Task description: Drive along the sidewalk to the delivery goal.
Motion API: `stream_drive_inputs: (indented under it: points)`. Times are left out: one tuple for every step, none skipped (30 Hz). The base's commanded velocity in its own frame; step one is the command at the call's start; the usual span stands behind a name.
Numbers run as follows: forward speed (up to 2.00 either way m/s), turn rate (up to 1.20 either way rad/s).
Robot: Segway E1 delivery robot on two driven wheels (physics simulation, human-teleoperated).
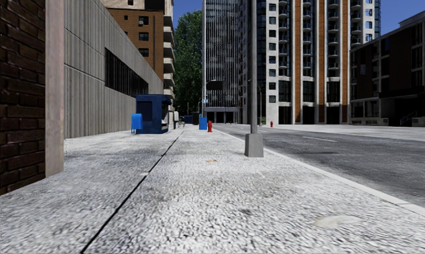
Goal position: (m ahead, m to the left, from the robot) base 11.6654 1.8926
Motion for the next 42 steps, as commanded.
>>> stream_drive_inputs:
  points:
    - [1.49,0.0]
    - [1.49,0.0]
    - [1.49,0.0]
    - [1.49,0.0]
    - [1.49,0.0]
    - [1.49,0.0]
    - [1.49,0.0]
    - [1.49,0.0]
    - [1.49,0.0]
    - [1.49,0.0]
    - [1.49,0.0]
    - [1.49,0.0]
    - [1.49,0.02]
    - [1.49,0.22]
    - [1.49,0.22]
    - [1.49,0.69]
    - [1.49,0.69]
    - [1.49,0.9]
    - [1.49,1.01]
    - [1.49,1.03]
    - [1.49,0.62]
    - [1.49,0.38]
    - [1.49,0.38]
    - [1.49,0.23]
    - [1.49,0.14]
    - [1.49,0.05]
    - [1.49,0.02]
    - [1.49,0.02]
    - [1.49,0.0]
    - [1.49,0.0]
    - [1.49,0.0]
    - [1.49,0.0]
    - [1.49,0.0]
    - [1.49,0.0]
    - [1.49,0.0]
    - [1.49,0.0]
    - [1.49,0.0]
    - [1.49,0.0]
    - [1.49,0.0]
    - [1.49,0.0]
    - [1.49,0.0]
    - [1.49,0.0]
